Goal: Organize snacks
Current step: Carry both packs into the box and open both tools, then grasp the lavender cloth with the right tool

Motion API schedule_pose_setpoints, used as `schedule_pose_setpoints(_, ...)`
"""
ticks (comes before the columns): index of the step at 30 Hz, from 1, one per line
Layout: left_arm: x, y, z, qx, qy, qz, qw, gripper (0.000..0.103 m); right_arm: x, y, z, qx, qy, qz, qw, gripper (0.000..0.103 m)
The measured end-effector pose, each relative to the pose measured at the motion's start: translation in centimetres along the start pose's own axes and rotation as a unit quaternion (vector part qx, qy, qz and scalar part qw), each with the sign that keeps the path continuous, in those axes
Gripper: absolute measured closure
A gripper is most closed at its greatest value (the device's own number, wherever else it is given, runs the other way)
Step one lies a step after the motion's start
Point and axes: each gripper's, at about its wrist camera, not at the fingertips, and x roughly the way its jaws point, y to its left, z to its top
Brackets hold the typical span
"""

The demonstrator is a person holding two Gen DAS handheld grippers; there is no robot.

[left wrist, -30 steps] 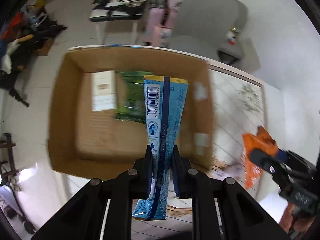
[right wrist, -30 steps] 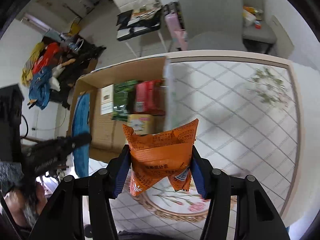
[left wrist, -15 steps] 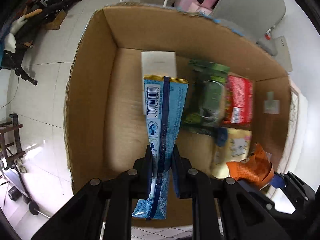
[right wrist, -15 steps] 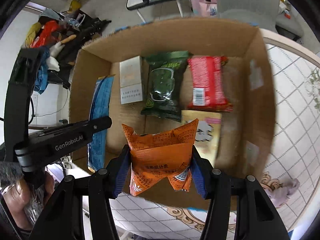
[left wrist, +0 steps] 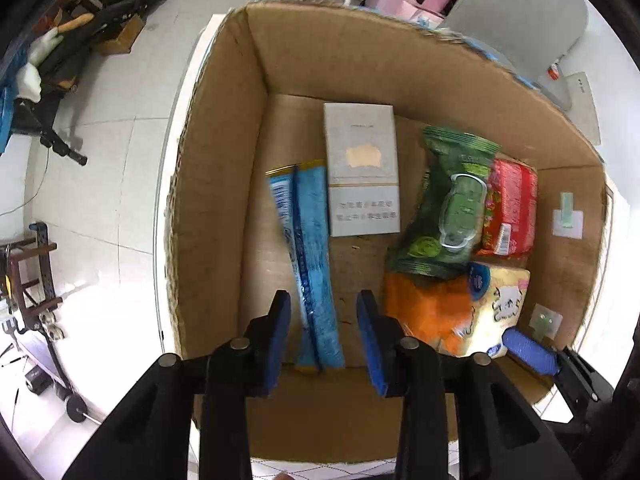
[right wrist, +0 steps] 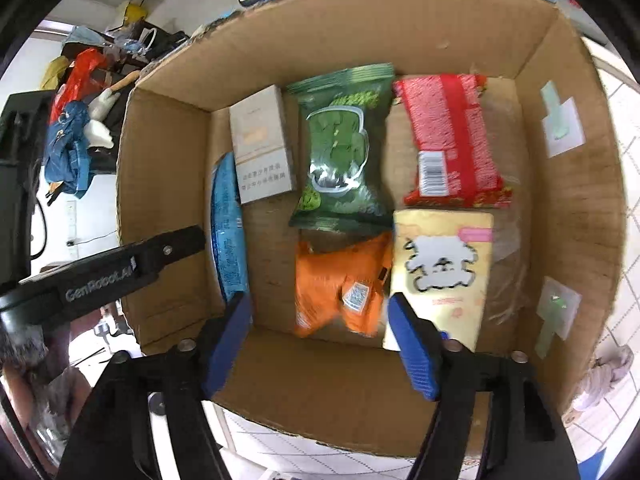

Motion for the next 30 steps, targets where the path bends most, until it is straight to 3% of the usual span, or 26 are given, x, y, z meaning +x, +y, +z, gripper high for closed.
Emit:
schedule_pose_setpoints(4,-1.5,-0.3,-1.5,0.001,-0.017,-0.008,0.9998,0.063,-1.4,0.0,-0.9,-0.01,-0.01,-0.025,1.0,0.021)
schedule_pose_setpoints(6,-2.6,-0.6,-2.5,0.005,-0.034,-0.004,0.9994,0.052,-2.3,0.0,-1.5,-0.016,-0.02,-0.053,0.998,0.009)
schedule_pose_setpoints(11,-5.5,-1.0,-4.8,0.013,-0.084,0.002,0.9964,0.016,-4.9,-0.3,-3.1,-0.022,-0.049,-0.101,0.993,0.007)
schedule_pose_setpoints(13,-6.4,-1.5,-5.9,0.018,-0.101,0.009,0.9946,0.008,-6.2,-0.6,-3.9,-0.022,-0.063,-0.12,0.99,0.006)
schedule_pose_setpoints(22,-9.9,-3.1,-10.5,0.032,-0.149,0.008,0.9882,0.005,-11.0,-0.7,-8.1,-0.026,-0.109,-0.149,0.982,0.005)
schedule_pose_setpoints(30,-13.3,-4.8,-14.0,0.054,-0.184,0.002,0.9814,0.005,-15.2,-0.6,-11.9,-0.037,-0.141,-0.139,0.98,0.005)
